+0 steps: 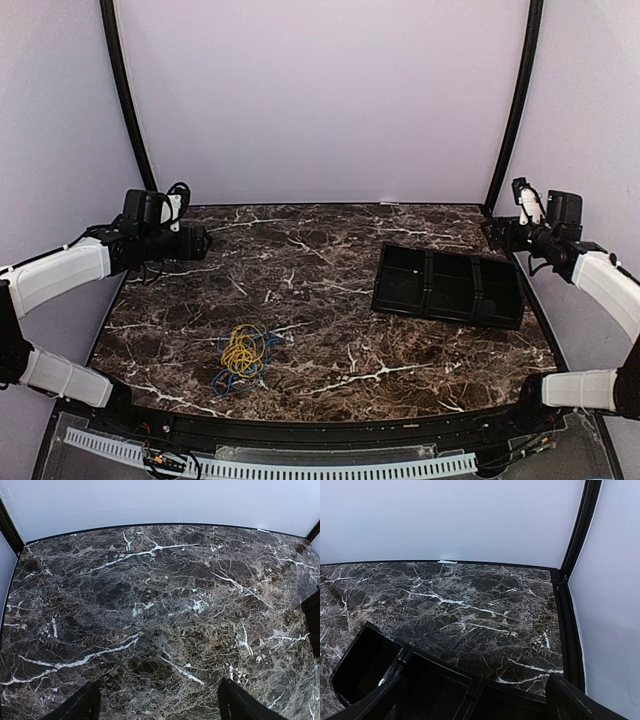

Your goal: Untangle the cables

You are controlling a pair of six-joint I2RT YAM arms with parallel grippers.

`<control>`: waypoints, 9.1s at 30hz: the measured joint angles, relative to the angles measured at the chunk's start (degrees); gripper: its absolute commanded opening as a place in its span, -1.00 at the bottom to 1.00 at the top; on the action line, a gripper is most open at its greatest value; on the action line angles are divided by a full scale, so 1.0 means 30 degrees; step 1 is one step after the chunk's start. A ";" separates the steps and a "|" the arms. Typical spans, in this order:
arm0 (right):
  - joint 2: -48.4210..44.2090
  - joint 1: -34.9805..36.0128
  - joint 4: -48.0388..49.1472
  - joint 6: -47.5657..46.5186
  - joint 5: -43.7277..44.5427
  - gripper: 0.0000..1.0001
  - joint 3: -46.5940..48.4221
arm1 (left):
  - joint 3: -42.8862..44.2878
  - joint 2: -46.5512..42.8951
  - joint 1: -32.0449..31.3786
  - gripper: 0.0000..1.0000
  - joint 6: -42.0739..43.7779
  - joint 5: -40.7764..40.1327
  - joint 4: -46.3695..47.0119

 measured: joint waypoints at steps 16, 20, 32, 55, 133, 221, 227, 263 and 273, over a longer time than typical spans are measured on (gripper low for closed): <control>-0.1253 -0.0699 0.2069 -0.3585 -0.7242 0.91 -0.2871 | 0.0437 -0.0284 -0.4226 0.48 -0.2514 0.2834 -0.3024; -0.1392 -0.0714 0.2098 -0.4510 -0.9020 0.86 -0.2965 | 0.0648 -0.0277 -0.6011 0.47 -0.3359 0.2943 -0.4277; -0.0270 0.1574 0.1129 -0.6222 -1.0149 0.56 -0.1756 | 0.0561 0.0648 -0.8357 0.29 -0.4277 0.1872 -0.5450; 1.9475 1.7945 -0.4852 -0.6790 -0.3024 0.51 1.5599 | -0.2455 -0.1326 -0.1537 0.52 -0.3956 0.2761 -0.1661; 0.9216 1.1919 -0.9398 -0.7373 -1.0054 -1.00 2.1872 | -0.9595 0.8400 -1.1154 -0.94 -0.4561 0.2375 2.2396; 1.3129 0.8269 -0.6812 -0.7111 -0.1180 -1.00 0.9704 | -0.7169 -0.6076 -1.1249 0.23 -0.4896 -0.3810 0.5501; 1.3886 0.8437 -0.7431 -0.7147 -0.0189 -1.00 0.9930 | -0.7169 -0.5952 -1.1242 0.42 -0.5115 -0.4080 0.5064; 1.5271 1.3209 -0.8925 -0.7300 -0.2754 0.17 1.6138 | -0.2630 -0.1552 -0.8531 0.49 -0.8422 -0.3133 -0.1821; 1.9256 1.4571 -0.8480 -0.6426 -0.5952 0.10 1.8455 | -0.2914 -0.1523 -0.8182 0.43 -0.8561 -0.3009 -0.1122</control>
